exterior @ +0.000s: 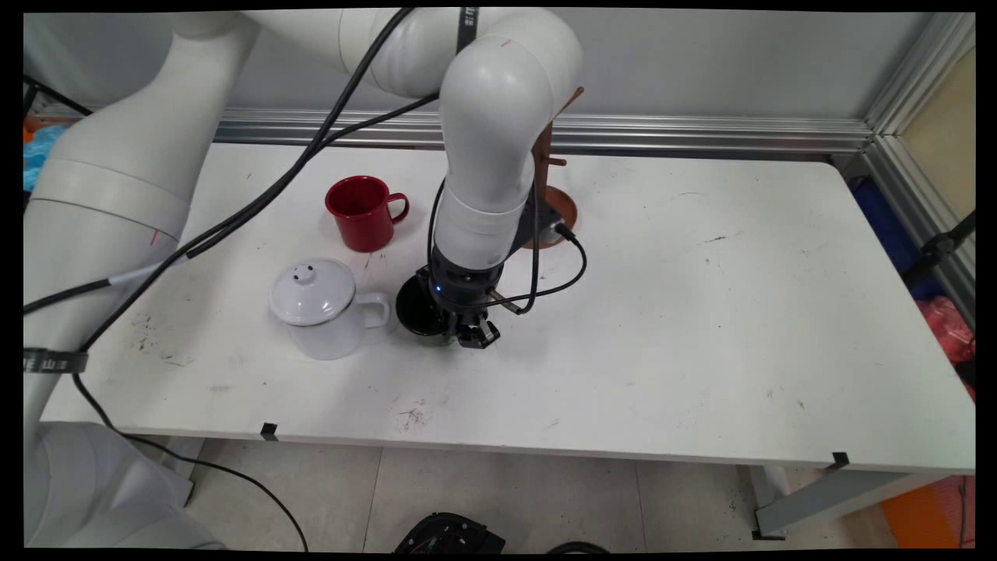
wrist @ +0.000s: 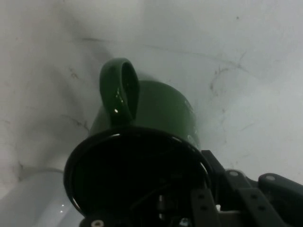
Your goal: Place the picked object on the table
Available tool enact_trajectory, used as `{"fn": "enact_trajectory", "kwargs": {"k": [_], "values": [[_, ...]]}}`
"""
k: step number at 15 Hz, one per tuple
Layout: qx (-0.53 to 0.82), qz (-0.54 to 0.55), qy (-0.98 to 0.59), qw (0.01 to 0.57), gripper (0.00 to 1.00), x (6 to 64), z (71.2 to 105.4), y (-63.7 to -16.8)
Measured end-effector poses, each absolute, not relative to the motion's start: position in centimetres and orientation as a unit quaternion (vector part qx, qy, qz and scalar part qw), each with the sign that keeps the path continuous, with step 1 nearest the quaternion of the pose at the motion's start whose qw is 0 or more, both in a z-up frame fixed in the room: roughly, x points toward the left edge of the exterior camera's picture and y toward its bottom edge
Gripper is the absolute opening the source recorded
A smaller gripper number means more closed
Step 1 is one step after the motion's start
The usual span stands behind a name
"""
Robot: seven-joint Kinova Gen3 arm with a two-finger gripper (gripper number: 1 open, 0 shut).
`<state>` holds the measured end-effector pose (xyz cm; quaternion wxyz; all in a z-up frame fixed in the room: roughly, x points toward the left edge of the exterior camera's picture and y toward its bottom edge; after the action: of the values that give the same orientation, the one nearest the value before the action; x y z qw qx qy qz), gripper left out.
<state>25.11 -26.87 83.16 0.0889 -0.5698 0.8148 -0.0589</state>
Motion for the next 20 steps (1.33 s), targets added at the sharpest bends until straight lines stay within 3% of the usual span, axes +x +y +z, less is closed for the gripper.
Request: {"fn": "enact_trajectory", "kwargs": {"k": [14, 15, 20], "values": [[-0.574, -0.058, 0.811, 0.093, 0.00, 25.0, 82.1, -28.7], [-0.575, -0.058, 0.811, 0.092, 1.00, 25.0, 82.0, -28.8], [-0.573, -0.060, 0.813, 0.086, 1.00, 24.9, 81.8, -29.4]]}}
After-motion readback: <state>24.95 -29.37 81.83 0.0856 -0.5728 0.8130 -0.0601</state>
